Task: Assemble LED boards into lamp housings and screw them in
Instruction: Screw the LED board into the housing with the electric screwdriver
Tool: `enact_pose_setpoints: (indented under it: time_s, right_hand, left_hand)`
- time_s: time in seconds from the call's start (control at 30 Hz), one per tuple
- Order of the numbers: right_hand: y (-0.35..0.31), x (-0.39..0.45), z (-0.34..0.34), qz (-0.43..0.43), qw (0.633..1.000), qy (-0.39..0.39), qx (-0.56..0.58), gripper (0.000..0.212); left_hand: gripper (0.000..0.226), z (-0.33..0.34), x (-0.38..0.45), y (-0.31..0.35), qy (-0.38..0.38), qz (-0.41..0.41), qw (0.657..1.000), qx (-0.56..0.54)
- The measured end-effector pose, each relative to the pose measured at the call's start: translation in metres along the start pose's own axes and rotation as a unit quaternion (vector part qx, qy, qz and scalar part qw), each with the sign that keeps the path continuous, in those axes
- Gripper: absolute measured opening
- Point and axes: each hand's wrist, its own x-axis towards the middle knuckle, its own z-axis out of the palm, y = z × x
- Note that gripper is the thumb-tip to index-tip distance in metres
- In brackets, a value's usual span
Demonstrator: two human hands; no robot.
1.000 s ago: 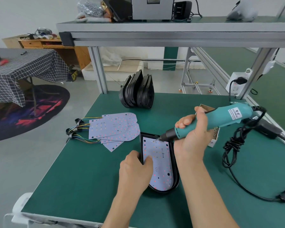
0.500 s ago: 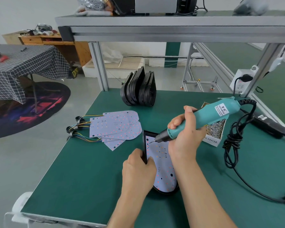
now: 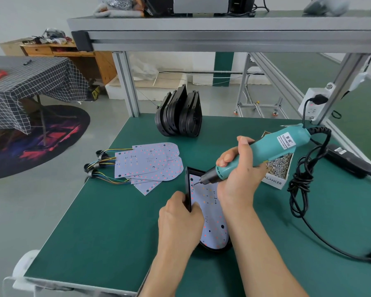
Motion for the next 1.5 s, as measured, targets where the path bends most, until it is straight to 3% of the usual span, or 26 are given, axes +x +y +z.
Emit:
enact_pose_setpoints:
  time_s: [0.23, 0.67, 1.5]
  right_hand:
    - [-0.003, -0.002, 0.003, -0.013, 1.0, -0.012, -0.006, 0.028]
    - [-0.012, -0.012, 0.014, -0.045, 0.996, -0.057, -0.042, 0.012]
    - [-0.008, -0.011, 0.013, -0.046, 0.995, -0.072, -0.047, 0.012]
  left_hand:
    - [0.031, 0.0, -0.002, 0.003, 0.005, -0.001, 1.0, -0.003]
    - [0.033, 0.0, -0.009, 0.01, 0.032, 0.004, 0.999, 0.015]
    - [0.034, -0.001, -0.013, 0.007, 0.039, -0.002, 0.999, 0.014]
